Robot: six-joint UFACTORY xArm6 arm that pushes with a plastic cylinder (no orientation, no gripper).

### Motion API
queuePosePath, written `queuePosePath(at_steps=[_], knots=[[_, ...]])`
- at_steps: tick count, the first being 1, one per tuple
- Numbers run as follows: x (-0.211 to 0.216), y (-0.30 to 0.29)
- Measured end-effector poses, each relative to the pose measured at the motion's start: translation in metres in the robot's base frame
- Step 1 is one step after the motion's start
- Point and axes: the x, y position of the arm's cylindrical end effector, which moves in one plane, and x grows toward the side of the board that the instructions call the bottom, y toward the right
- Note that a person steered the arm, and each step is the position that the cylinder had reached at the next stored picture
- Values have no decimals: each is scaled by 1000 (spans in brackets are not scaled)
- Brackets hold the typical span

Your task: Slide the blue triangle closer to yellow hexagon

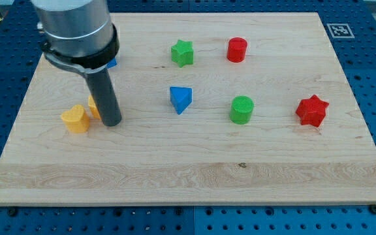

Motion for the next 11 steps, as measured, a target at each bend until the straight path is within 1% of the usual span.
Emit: queuePosePath(at_steps=[2,3,4,8,10,11], knots=[[3,-30],[4,-27],[7,-8],[6,116],[-6,163],[-23,166]])
